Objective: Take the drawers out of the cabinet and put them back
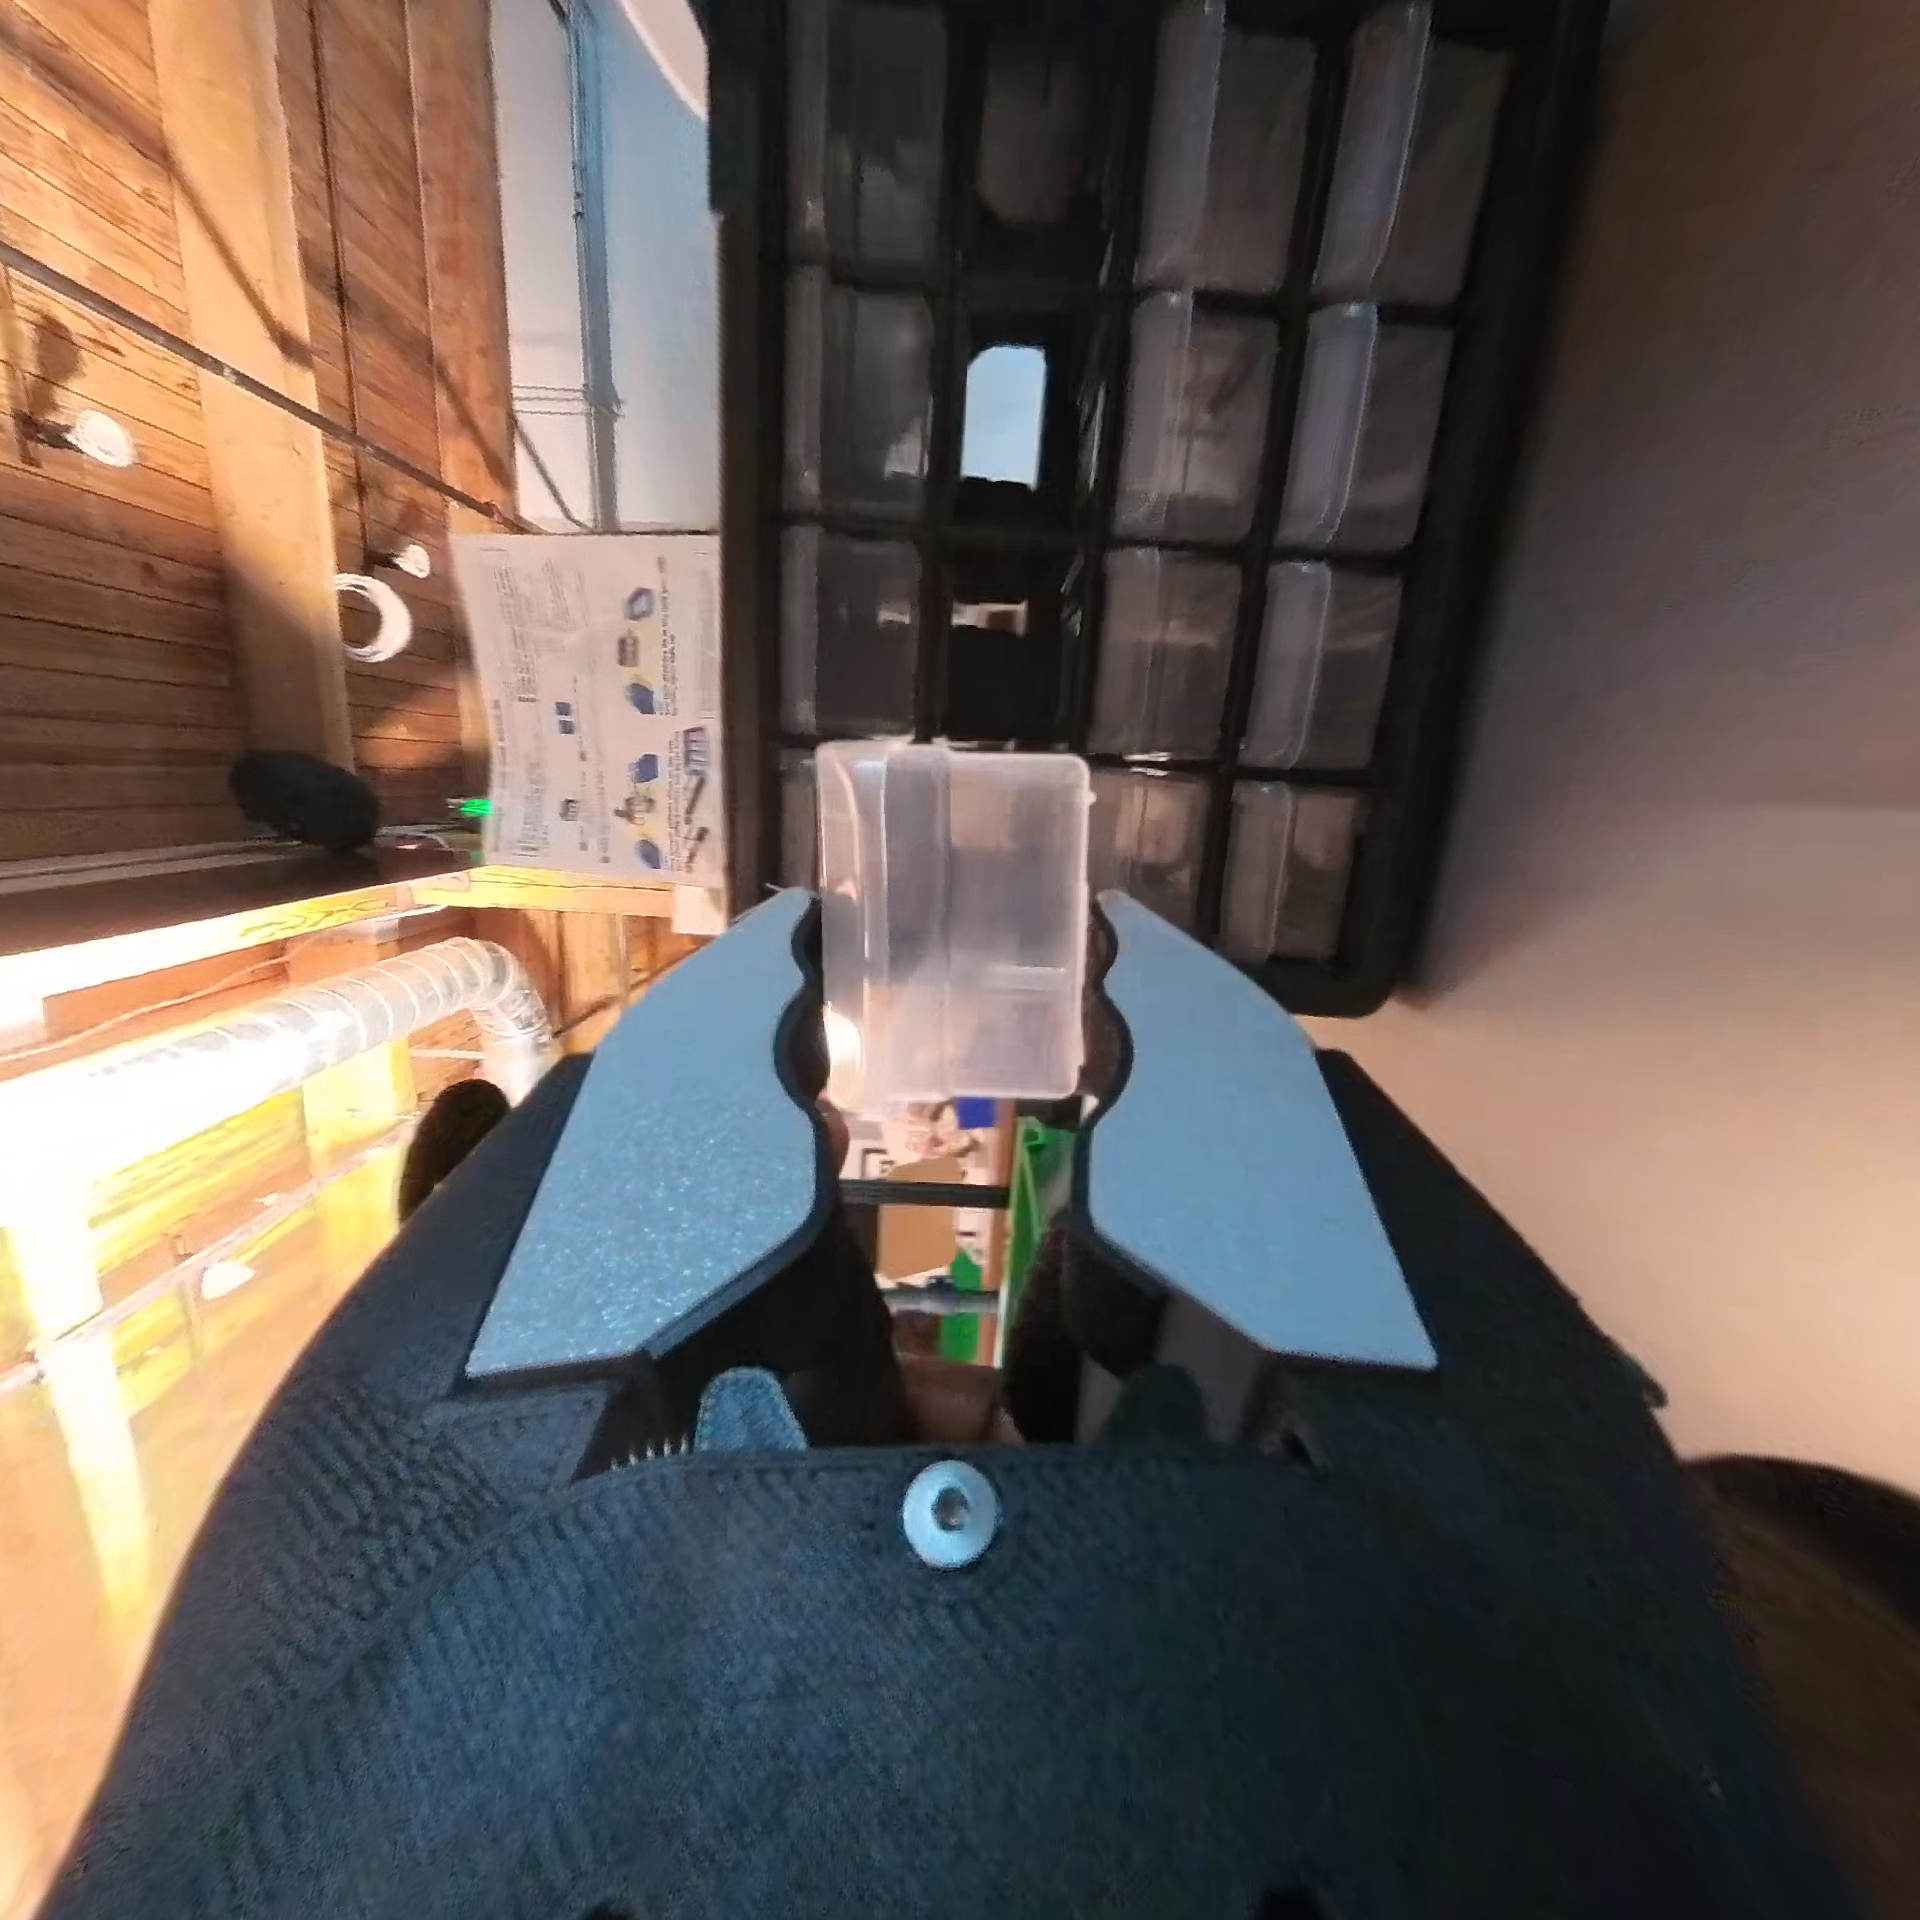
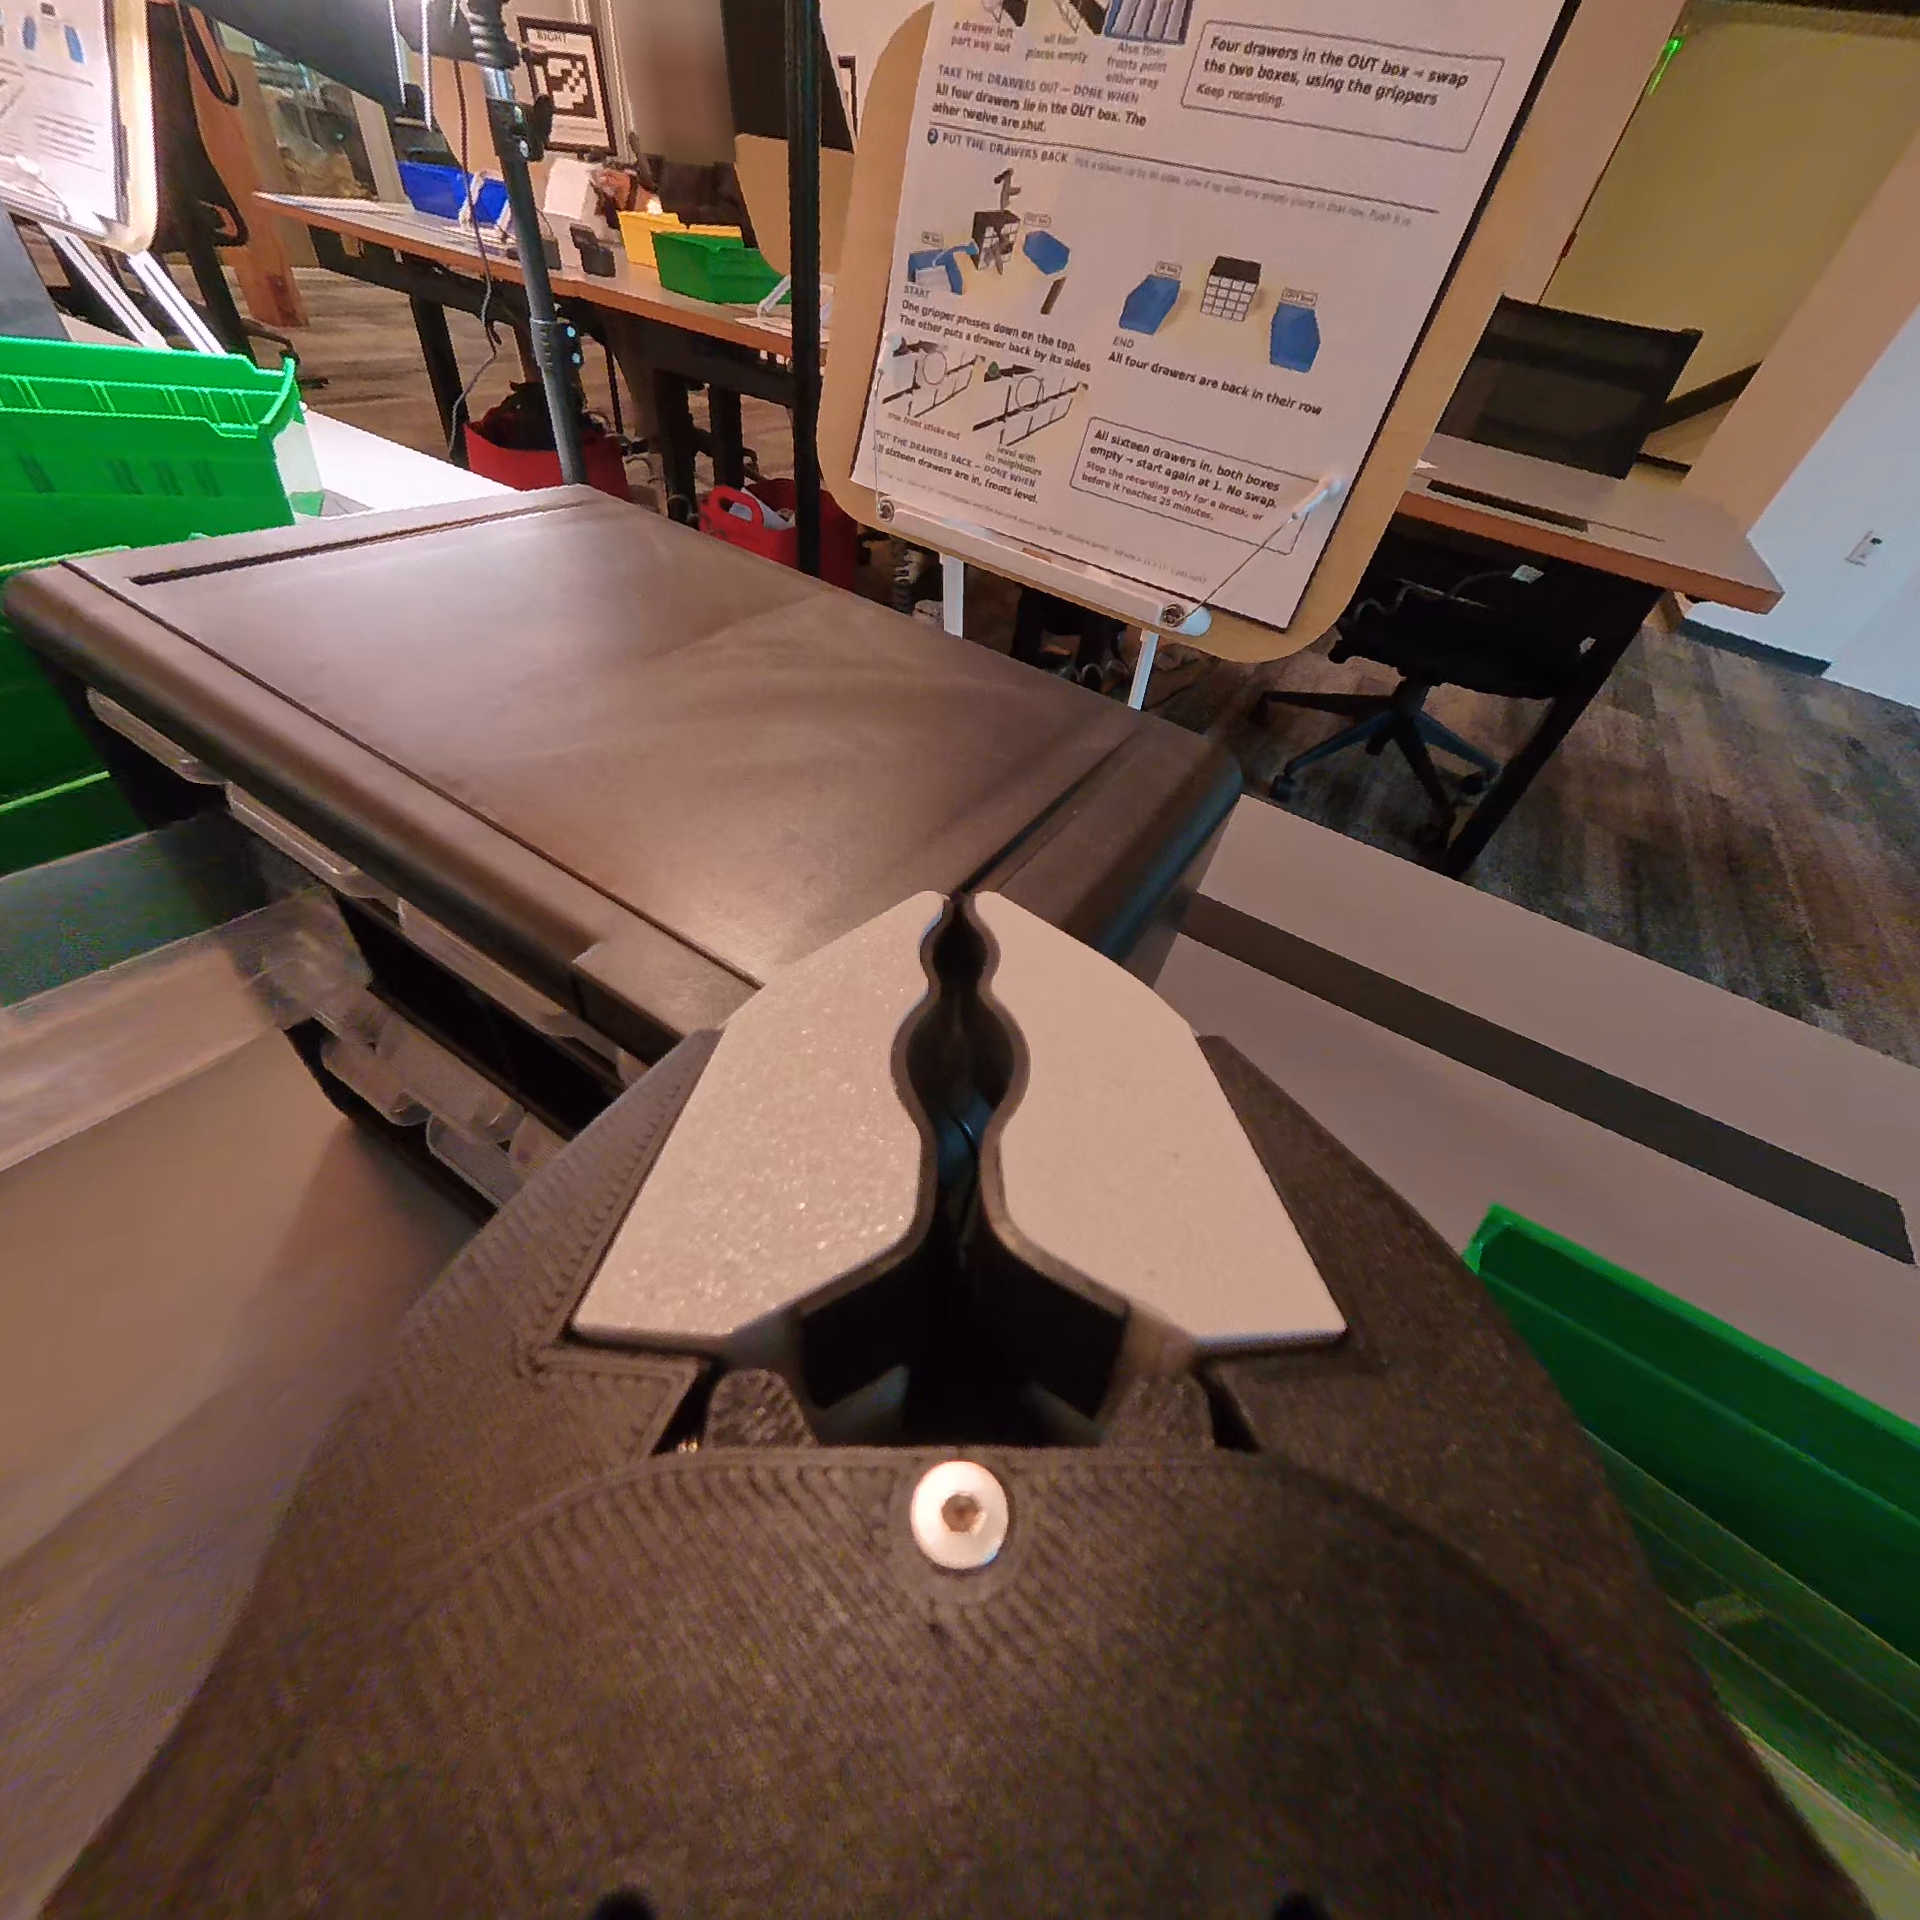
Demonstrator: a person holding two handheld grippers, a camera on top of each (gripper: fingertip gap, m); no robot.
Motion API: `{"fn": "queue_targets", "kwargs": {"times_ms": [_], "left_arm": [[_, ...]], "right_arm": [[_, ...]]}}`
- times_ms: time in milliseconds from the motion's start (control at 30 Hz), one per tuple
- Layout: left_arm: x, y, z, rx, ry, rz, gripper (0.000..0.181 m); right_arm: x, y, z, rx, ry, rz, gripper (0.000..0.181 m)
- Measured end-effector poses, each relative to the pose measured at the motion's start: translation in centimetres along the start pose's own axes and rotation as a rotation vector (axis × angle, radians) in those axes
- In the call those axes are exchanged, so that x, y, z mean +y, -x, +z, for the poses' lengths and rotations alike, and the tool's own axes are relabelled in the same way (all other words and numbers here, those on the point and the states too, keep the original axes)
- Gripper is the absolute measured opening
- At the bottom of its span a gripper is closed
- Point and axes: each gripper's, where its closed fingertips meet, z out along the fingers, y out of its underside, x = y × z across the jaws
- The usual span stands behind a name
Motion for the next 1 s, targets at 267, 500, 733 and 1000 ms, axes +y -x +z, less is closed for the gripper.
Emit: {"fn": "queue_targets", "kwargs": {"times_ms": [267, 500, 733, 1000], "left_arm": [[-1.0, 1.6, -1.6, 0.021, -0.042, -0.027, 0.046], [-2.1, 0.6, -1.9, -0.079, -0.251, 0.068, 0.047], [-0.9, -2.0, -0.4, -0.029, -0.356, 0.360, 0.047], [-4.6, -3.1, -1.3, -0.019, -0.496, 0.590, 0.046]], "right_arm": [[0.0, 0.0, 0.0, -0.002, -0.003, -0.006, 0.001], [-0.2, 0.5, -0.8, -0.016, 0.028, -0.161, 0.003], [1.8, 12.6, -5.5, -0.470, -0.012, -0.761, 0.095], [5.9, 19.7, -5.5, -0.528, -0.098, -1.470, 0.084]]}}
